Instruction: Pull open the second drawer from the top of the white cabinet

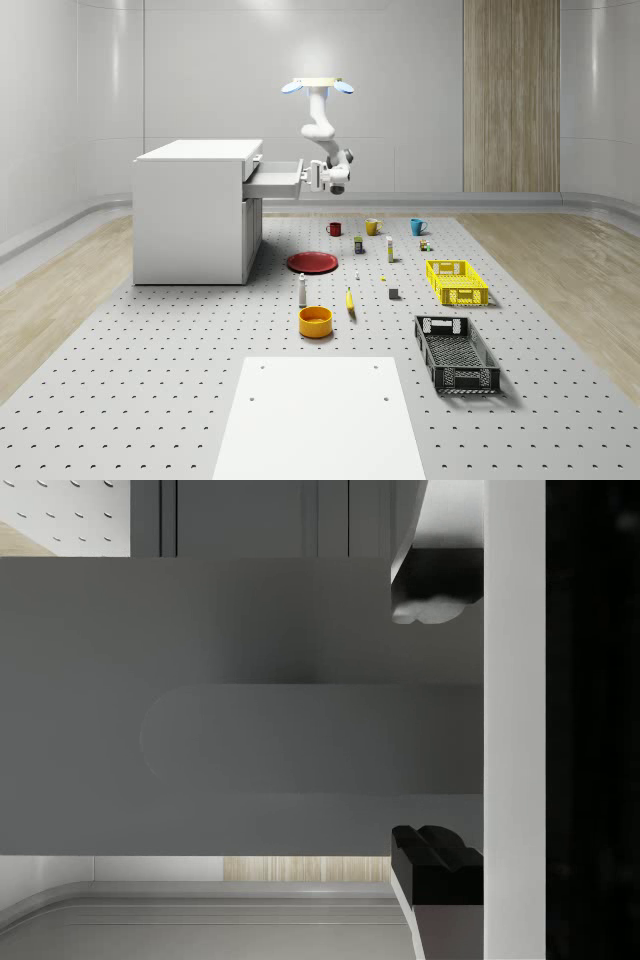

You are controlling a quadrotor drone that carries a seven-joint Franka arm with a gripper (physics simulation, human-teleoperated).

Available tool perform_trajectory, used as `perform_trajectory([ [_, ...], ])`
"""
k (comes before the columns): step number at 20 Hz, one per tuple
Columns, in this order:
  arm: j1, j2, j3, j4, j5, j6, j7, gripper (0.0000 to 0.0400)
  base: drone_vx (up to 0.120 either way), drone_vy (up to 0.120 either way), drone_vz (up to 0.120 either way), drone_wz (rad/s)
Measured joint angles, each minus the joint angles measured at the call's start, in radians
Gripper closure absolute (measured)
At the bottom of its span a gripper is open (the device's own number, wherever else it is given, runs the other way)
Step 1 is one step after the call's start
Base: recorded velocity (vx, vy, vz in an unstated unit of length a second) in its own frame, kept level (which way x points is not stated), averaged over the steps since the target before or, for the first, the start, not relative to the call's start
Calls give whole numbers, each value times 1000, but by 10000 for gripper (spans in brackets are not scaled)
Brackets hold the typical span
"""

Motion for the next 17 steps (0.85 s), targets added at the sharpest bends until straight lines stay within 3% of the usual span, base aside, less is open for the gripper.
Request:
perform_trajectory([
  [4,9,-7,-5,-1,-5,9,2,102,0,0,0,0],
  [5,19,-24,-6,3,-22,16,56,101,0,0,0,0],
  [17,55,-41,-26,-5,-38,48,31,100,0,0,0,0],
])
